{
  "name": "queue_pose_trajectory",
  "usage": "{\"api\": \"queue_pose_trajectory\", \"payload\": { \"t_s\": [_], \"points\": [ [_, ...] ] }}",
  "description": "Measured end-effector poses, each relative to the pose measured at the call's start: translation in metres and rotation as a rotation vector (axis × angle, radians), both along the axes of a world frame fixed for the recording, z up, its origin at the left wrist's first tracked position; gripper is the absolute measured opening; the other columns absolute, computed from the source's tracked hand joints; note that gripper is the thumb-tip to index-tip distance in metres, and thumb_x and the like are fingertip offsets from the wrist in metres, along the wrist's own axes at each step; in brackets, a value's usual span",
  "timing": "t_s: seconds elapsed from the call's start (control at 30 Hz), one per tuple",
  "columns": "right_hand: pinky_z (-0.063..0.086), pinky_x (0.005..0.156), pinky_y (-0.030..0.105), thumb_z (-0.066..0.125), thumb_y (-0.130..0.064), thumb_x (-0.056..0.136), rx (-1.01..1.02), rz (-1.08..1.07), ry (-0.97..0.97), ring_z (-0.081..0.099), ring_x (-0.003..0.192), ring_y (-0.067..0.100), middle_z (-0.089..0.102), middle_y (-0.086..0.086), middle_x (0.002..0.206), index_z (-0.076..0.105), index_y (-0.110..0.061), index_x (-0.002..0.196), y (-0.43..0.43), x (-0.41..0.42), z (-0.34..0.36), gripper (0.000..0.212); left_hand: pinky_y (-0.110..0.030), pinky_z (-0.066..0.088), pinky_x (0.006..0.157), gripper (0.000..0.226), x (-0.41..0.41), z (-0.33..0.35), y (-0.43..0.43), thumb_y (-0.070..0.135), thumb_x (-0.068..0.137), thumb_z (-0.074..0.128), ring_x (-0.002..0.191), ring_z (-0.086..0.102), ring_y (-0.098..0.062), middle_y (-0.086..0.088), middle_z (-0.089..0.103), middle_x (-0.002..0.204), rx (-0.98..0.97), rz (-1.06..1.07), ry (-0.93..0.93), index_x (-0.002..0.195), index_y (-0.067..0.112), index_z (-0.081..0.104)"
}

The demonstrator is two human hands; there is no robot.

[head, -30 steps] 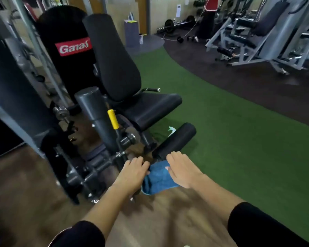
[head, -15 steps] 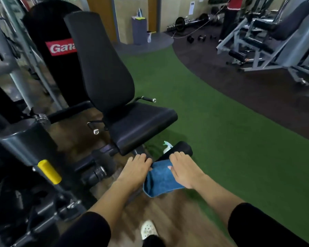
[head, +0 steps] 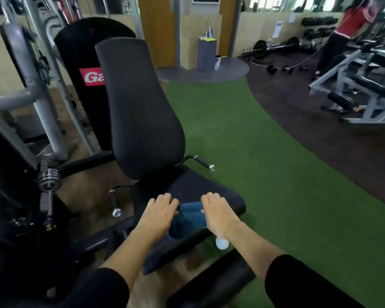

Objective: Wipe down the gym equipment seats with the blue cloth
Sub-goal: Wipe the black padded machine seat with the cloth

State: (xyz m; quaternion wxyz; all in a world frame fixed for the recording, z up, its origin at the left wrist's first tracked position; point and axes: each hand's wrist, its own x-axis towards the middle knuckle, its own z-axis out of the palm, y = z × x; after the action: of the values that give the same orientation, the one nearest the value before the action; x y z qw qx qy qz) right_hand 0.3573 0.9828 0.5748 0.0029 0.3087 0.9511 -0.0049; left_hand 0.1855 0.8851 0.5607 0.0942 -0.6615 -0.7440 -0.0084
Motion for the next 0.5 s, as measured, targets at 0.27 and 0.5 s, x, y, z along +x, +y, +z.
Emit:
{"api": "queue_pose_trajectory", "payload": {
  "t_s": [0.27, 0.5],
  "points": [
    [0.036, 0.057, 0.029, 0.081, -0.023, 0.063, 0.03, 0.163, -0.049, 0.05, 0.07, 0.018, 0.051, 0.0, 0.081, 0.045, -0.017, 0.09, 0.108, -0.09, -0.021, 0.045, -0.034, 0.043, 0.047, 0.034, -0.06, -0.011, 0.073, 0.024, 0.057, 0.088, 0.059, 0.055, -0.022, -0.003, 0.053, 0.073, -0.016, 0.23, -0.01, 0.078, 0.016, 0.063],
    [0.047, 0.059, 0.03, 0.082, -0.015, 0.049, -0.073, 0.381, -0.158, 0.056, 0.072, 0.019, 0.057, 0.002, 0.084, 0.06, -0.014, 0.094, 0.17, -0.114, -0.094, 0.05, -0.032, 0.043, 0.044, 0.047, -0.05, -0.08, 0.105, 0.028, 0.037, 0.092, 0.056, 0.055, -0.02, -0.001, 0.054, 0.069, -0.185, 0.398, -0.128, 0.074, 0.018, 0.065]
  ]
}}
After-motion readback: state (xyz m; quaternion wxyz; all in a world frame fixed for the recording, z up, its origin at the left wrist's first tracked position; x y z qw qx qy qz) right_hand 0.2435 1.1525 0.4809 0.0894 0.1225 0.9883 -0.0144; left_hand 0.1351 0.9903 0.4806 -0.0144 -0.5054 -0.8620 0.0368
